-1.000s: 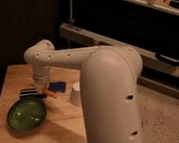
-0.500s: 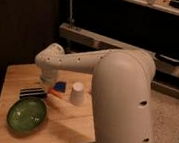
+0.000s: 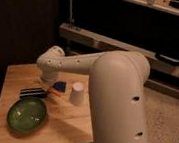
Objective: Place the pepper on the white sponge
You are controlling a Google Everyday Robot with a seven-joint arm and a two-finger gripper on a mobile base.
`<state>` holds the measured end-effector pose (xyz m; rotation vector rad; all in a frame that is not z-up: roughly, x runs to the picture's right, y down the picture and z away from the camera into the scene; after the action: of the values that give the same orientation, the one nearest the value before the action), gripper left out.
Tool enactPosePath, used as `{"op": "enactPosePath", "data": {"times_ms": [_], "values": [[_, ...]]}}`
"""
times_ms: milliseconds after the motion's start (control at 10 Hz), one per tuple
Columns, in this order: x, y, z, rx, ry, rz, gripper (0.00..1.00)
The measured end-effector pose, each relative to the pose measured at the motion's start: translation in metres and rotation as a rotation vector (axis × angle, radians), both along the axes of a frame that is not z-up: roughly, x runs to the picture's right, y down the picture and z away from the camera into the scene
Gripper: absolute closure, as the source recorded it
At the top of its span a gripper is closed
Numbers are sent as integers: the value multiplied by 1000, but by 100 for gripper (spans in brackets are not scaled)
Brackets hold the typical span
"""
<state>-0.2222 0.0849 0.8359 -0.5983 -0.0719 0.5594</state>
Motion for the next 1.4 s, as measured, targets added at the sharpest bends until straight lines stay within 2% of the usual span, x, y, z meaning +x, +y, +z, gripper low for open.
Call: {"op": "enactPosePath", "data": {"times_ms": [200,400,600,1000,1400], "values": [[13,-9,18,9,12,12,100],[26,-19,23,37,-24,70,100],[29,-30,27,60,-45,90,100],[20,-29,36,45,-56,95,100],[25,-29,44,39,-66,87,100]]}}
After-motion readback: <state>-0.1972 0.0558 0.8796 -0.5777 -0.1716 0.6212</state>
